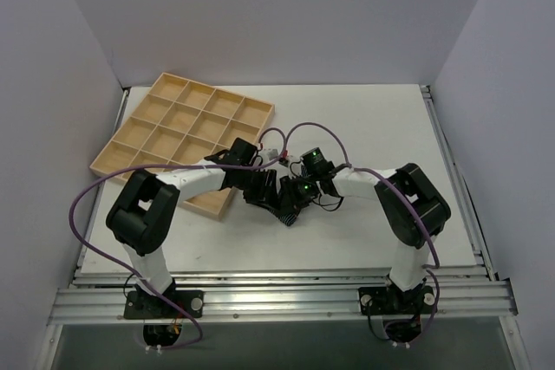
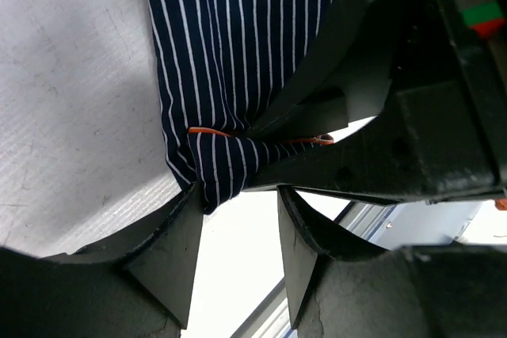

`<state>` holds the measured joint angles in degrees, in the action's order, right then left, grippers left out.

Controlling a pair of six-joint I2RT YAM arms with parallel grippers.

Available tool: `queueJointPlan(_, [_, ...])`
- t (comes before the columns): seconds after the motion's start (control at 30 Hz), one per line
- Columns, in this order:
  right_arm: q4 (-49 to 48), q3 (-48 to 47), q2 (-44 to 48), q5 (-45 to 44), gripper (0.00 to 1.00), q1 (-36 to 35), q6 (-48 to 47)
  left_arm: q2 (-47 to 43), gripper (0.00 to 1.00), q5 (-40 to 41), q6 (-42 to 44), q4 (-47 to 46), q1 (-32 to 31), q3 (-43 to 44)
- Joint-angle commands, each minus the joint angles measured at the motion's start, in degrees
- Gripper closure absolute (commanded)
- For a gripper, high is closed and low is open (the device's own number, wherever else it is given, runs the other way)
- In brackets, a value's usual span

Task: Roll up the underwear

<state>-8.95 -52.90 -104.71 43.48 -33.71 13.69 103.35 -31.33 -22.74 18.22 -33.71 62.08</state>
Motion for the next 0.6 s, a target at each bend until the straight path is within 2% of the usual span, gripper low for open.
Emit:
queueJointPlan(0.0, [3.7,1.3,1.0,-5.3,0.97,-2.1,-0.9,0.6,0.5,5.5,-2.8,-3.5,-0.7,-0.1])
queueJointPlan(0.17, [3.2,0.8,1.4,-8.3,0.95,-4.4,-0.1,1.3,0.52,6.3,-5.9,-2.8,-0.7,-1.2])
queueJointPlan(0.27, [1.6,2.4,2.6,-11.0,1.0,-4.7,2.0,-2.0,0.57,7.7,-7.0,-3.5,-1.1,-3.2])
queueJointPlan(0.4, [-0.1,4.8,3.0,-6.1,1.0,-3.7,3.1,-9.2,0.54,7.6,-5.8,-3.5,-0.9,-5.0])
queueJointPlan(0.57, [1.8,2.6,0.6,-0.1,1.0,-3.7,3.1,-17.6,0.53,12.4,-4.4,-2.6,-1.1,-5.5])
